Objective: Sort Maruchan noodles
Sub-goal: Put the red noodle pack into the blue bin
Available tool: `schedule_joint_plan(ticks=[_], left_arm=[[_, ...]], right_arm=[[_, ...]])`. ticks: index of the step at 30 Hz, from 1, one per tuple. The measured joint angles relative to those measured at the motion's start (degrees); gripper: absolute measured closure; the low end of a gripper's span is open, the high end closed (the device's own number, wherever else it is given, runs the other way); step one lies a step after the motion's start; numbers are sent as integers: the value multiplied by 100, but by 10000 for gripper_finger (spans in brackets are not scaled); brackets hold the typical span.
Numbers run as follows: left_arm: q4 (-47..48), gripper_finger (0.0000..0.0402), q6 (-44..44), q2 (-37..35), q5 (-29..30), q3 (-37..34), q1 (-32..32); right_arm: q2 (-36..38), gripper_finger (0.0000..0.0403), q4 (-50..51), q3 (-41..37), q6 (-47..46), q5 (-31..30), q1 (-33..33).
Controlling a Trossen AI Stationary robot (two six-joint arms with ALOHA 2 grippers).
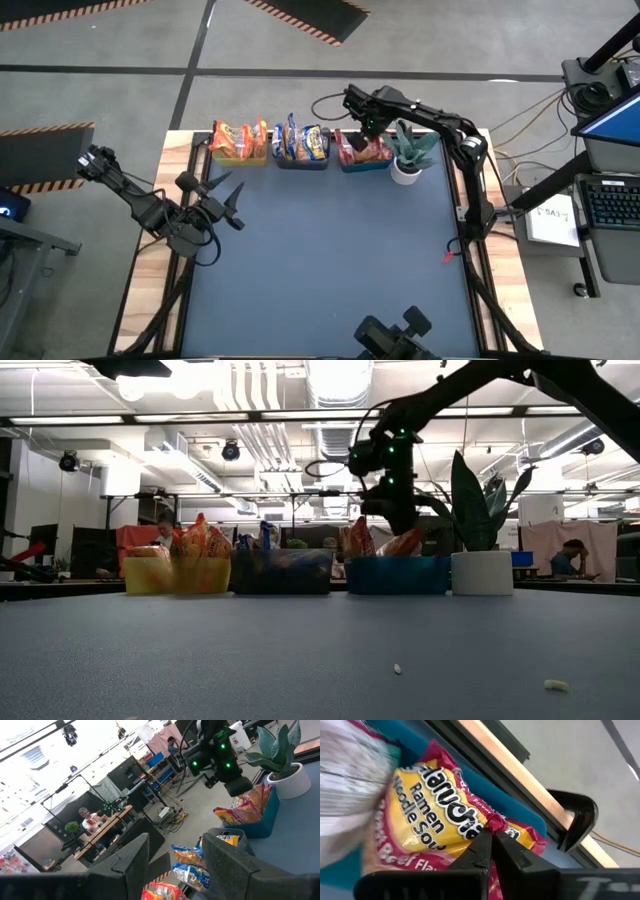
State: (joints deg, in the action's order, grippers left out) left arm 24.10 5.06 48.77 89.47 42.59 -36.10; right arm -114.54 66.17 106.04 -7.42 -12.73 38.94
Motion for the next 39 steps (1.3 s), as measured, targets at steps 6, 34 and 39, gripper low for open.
schedule_joint_plan(ticks=[6,34,39], left_arm=[[0,233,0,0,0,0,0],[-2,233,-20,2,-2,0,0],[-2,233,-24,2,-2,0,-1]], right_arm=[[-1,394,-85,-186,8,-388,-32],[95,391,425,168,-246,18,-503],[34,394,393,-247,-280,-344,-500]])
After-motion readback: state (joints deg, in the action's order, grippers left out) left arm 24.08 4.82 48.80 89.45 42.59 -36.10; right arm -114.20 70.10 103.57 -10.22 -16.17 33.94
